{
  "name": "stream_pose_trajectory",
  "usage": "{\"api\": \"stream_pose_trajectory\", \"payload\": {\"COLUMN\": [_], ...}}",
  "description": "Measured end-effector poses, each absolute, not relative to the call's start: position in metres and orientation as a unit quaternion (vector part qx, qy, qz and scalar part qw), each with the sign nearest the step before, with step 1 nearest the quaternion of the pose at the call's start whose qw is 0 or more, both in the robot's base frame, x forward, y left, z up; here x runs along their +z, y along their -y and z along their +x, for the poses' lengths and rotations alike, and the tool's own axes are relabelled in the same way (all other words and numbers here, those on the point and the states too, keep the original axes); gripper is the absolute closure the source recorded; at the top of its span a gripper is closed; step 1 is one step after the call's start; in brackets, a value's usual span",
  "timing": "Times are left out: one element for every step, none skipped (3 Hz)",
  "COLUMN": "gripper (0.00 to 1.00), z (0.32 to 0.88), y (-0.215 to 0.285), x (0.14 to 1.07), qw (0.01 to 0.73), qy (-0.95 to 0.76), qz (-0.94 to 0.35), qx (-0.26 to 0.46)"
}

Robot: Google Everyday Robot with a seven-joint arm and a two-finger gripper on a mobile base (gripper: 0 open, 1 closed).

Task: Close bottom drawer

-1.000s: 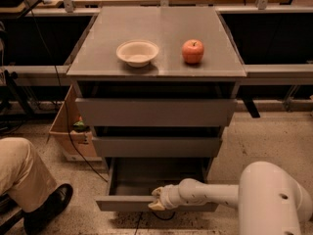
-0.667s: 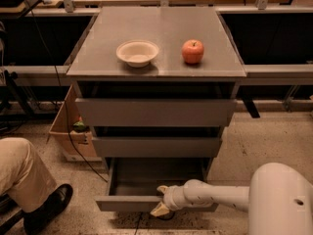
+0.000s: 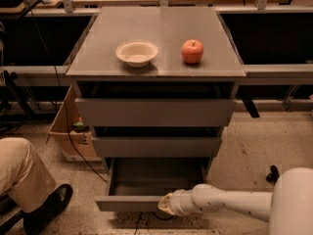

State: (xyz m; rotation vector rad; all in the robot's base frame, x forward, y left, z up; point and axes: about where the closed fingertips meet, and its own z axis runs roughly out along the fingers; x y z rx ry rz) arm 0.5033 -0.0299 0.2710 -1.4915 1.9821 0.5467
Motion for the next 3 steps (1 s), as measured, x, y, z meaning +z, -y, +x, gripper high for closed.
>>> {"api": "stream_pose_trajectory", "payload": {"gripper": [1.00,1.00,1.00], "z": [0.502,0.500,0.500], "y": [0.030,0.031,0.038], "x": [0.271,0.269,0.249], "qw": [0.295,0.292,0.297], "qy": [-0.745,-0.746,-0.744], "qz": [-0.561,-0.559,-0.547], "qx": [0.206,0.215,0.242]}}
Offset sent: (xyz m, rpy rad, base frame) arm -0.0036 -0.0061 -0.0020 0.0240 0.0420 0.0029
